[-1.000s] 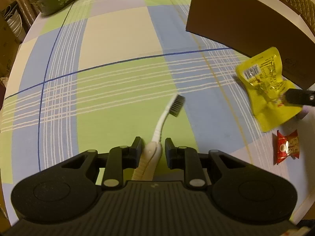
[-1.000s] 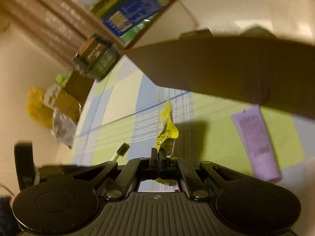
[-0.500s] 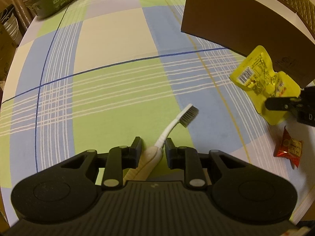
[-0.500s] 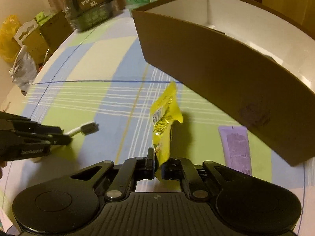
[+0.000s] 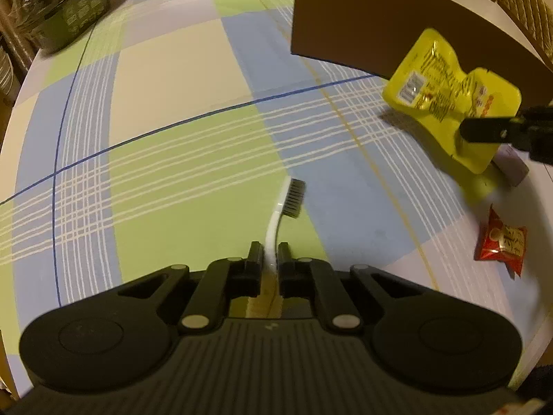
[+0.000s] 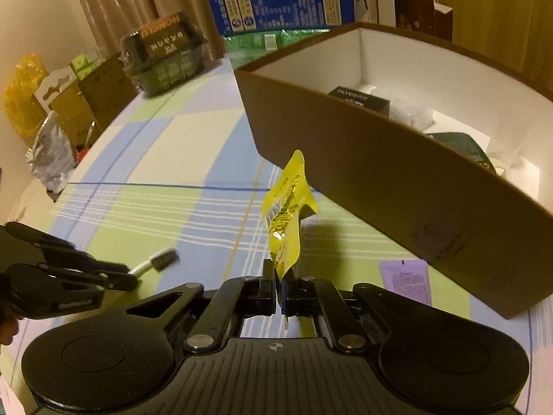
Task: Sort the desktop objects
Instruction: 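Carry the toothbrush and yellow packet over the brown box with both tools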
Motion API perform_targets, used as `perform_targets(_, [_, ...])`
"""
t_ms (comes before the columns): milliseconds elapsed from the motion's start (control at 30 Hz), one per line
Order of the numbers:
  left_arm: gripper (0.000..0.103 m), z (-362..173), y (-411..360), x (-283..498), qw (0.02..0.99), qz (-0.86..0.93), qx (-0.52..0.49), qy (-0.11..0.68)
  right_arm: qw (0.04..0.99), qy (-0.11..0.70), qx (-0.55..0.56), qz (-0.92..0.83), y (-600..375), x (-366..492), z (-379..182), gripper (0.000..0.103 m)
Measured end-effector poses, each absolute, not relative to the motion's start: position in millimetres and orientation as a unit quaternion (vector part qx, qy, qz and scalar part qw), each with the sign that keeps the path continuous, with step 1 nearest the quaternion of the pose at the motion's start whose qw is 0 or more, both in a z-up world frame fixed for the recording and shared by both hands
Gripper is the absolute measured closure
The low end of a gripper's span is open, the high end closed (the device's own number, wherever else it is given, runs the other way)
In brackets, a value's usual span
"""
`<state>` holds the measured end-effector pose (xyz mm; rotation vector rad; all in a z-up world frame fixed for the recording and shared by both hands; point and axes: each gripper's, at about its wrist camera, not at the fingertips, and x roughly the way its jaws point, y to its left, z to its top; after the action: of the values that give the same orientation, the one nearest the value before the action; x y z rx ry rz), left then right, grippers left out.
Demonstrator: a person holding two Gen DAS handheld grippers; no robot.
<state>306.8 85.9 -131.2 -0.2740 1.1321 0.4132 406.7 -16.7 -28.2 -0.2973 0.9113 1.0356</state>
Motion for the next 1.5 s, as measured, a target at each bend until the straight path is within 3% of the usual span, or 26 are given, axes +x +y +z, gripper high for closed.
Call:
perform_targets(567, [0.098, -89, 72, 319, 0.846, 0.166, -0.133, 0.489, 0.77, 0.418, -0.105, 0.47, -53, 401, -2, 0.103])
perform_targets(1500, [0.097, 10, 45, 382, 0.918, 0.102, -0.102, 0.37, 0.815, 0.331, -0.102, 0.465, -85, 414, 62, 0.103])
